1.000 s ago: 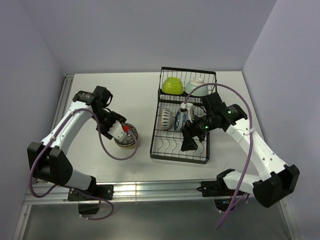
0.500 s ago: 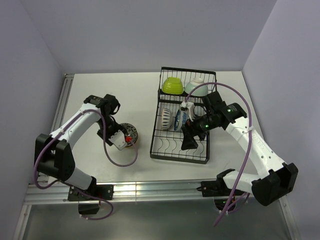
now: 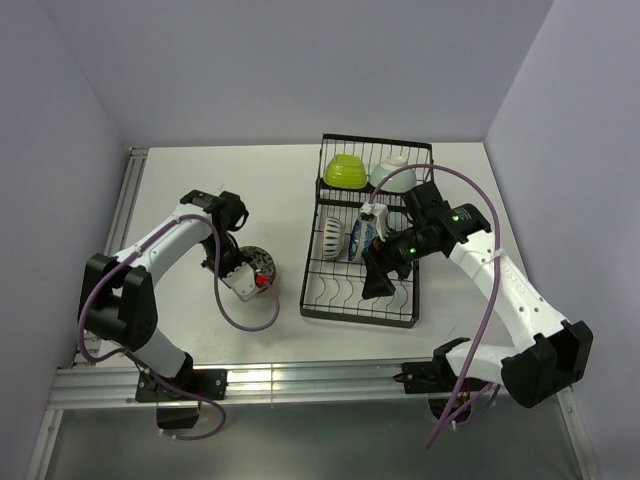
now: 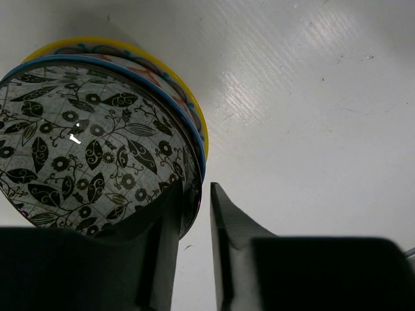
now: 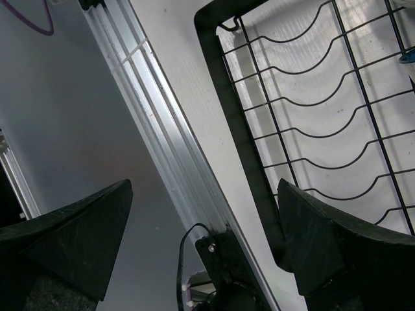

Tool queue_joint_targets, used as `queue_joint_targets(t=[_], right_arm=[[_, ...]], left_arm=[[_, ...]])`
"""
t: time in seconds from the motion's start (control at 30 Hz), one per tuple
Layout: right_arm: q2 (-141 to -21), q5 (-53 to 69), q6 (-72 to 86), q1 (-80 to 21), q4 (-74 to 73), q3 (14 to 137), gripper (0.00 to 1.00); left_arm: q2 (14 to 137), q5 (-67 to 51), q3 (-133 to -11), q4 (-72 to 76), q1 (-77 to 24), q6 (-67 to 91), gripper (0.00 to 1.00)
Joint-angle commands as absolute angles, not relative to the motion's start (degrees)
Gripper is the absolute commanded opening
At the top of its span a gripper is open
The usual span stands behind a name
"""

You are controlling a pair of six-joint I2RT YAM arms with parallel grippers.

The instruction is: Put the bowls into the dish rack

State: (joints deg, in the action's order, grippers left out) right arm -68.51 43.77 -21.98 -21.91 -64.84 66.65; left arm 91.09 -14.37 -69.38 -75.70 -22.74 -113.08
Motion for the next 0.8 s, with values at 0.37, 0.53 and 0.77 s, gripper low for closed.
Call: queue_joint_targets(t=[0.37, 0.53, 0.77], right_arm=[[-68.64, 43.42, -22.50, -21.09, -66.01, 70.22, 1.00], [-68.20, 43.42, -22.50, -21.01, -66.01, 69.87, 1.00], [-66.80, 43.15, -22.06, -20.66, -66.01, 69.79, 1.00]], left_arm=[[86.14, -16.35, -69.43, -75.67, -23.73, -119.01, 0.00], [84.46, -17.31, -70.13, -76.90, -23.73, -118.48, 0.00], [84.99, -29.40, -79.70, -78.75, -23.73, -106.72, 0.00]])
